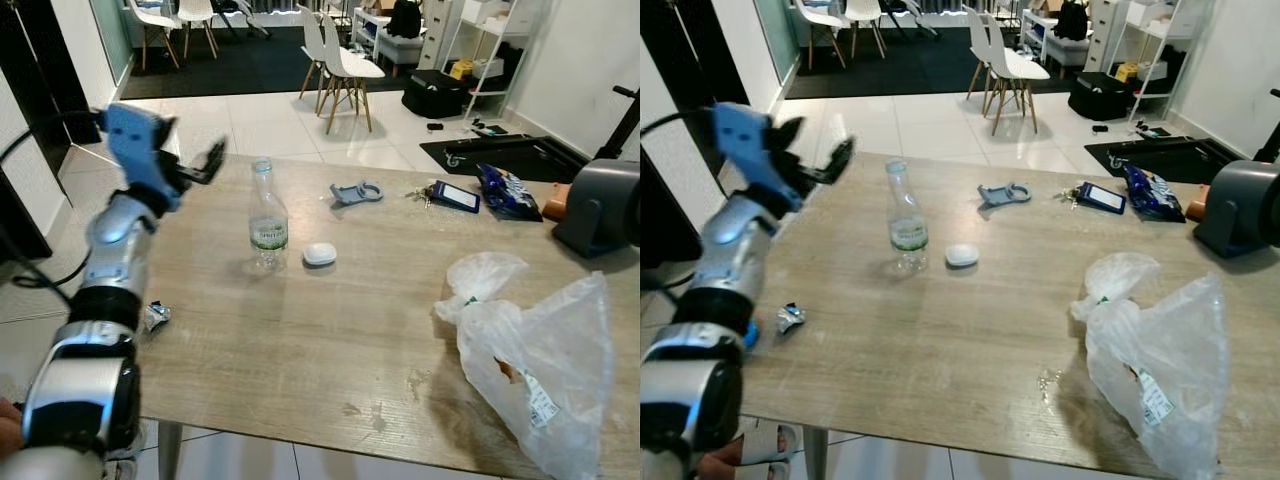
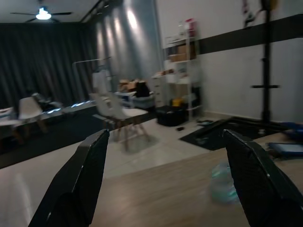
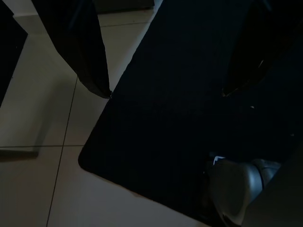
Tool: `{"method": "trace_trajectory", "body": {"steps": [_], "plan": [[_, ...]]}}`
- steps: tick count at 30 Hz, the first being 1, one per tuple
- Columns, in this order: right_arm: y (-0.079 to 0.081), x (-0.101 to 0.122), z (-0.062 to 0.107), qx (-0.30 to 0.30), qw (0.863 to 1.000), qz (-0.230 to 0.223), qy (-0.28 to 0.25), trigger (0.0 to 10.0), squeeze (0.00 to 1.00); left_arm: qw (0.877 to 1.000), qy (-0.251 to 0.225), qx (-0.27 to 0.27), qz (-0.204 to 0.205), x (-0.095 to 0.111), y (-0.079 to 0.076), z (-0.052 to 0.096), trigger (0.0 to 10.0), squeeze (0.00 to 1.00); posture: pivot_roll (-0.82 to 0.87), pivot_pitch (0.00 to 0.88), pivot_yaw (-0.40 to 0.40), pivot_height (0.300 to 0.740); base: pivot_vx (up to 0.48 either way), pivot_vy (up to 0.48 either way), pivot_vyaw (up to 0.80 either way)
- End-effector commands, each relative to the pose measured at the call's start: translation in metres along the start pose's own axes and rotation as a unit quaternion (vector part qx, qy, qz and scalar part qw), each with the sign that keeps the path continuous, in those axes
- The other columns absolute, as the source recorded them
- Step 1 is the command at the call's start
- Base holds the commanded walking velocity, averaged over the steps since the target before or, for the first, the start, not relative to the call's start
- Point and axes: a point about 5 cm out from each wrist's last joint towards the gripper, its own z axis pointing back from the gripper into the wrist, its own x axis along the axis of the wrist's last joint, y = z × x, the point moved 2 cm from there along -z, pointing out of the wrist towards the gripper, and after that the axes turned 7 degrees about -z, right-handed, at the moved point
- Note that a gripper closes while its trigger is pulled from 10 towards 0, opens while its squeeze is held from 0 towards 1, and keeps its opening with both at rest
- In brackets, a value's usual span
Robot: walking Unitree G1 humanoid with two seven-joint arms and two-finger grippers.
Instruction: Restocking fridge
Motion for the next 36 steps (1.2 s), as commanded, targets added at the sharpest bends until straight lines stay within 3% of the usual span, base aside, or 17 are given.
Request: {"method": "trace_trajectory", "body": {"steps": [1,8,18,36], "plan": [[0.000,-0.004,0.000,-0.002,1.000,0.002,0.005,10.0,0.00,1.000,0.007,-0.027,-0.001,-0.002,-0.011,-0.006,10.0,0.00,0.04,0.000,-0.021,0.740,0.000,0.000,0.00],[-0.003,-0.014,0.002,-0.006,1.000,0.004,0.016,10.0,0.00,0.999,0.020,-0.041,0.001,-0.001,-0.015,-0.019,10.0,0.00,0.01,0.000,-0.022,0.740,0.000,0.000,0.00],[-0.005,-0.023,0.003,-0.009,1.000,0.001,0.024,10.0,0.00,0.999,0.044,-0.019,0.020,-0.006,-0.007,-0.020,10.0,0.00,-0.02,0.000,-0.012,0.740,0.000,0.000,0.00],[-0.007,-0.048,0.009,-0.007,0.999,0.001,0.042,10.0,0.00,0.997,0.055,-0.046,0.037,-0.013,-0.021,-0.024,10.0,0.00,-0.07,0.069,-0.004,0.740,0.000,0.000,0.00]]}}
